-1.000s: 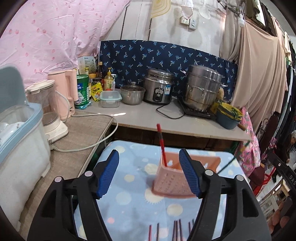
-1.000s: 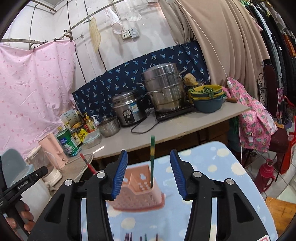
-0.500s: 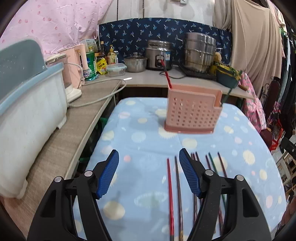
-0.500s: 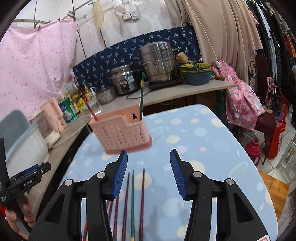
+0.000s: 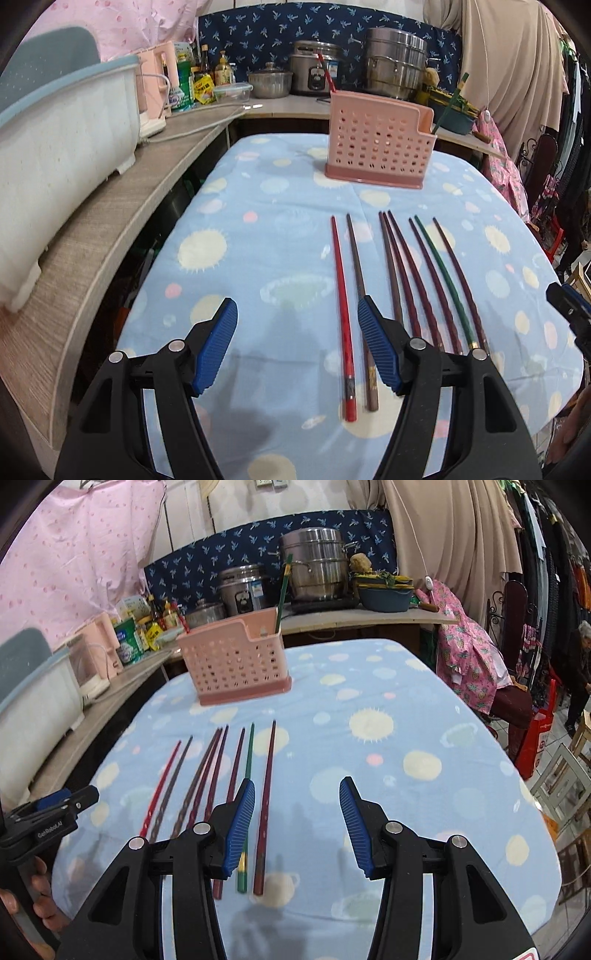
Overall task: Organize utensils
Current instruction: 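Move both open tools back down to the remaining chopsticks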
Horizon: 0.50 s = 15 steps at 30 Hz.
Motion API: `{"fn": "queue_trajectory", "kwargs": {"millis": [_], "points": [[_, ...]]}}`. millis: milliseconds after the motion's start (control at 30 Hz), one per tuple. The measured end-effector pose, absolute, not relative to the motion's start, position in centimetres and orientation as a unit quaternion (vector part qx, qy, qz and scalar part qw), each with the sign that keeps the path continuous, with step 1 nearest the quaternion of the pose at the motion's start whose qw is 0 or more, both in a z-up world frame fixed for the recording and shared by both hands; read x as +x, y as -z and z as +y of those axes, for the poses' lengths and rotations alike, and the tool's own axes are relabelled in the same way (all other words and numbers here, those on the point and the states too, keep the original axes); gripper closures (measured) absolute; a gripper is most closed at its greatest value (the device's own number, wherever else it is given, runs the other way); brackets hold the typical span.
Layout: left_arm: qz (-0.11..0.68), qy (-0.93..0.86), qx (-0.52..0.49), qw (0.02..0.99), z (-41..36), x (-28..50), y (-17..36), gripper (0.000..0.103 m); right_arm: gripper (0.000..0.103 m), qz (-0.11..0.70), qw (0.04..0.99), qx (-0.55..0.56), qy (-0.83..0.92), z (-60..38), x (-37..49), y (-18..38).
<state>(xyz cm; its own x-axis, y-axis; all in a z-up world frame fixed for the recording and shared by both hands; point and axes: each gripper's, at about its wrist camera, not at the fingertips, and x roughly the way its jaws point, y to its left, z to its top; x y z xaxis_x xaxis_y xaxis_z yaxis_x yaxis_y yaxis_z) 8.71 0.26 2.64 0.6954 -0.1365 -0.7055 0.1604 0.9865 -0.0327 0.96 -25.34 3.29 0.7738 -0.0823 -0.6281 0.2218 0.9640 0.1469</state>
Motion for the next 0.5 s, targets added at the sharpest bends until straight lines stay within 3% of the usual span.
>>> {"fn": "queue_trajectory", "kwargs": {"millis": [500], "points": [[0.411,0.086,0.016,0.908,0.7,6.7,0.5,0.039,0.058,0.377,0.917,0.111,0.070,-23.2,1.3,1.4]]}}
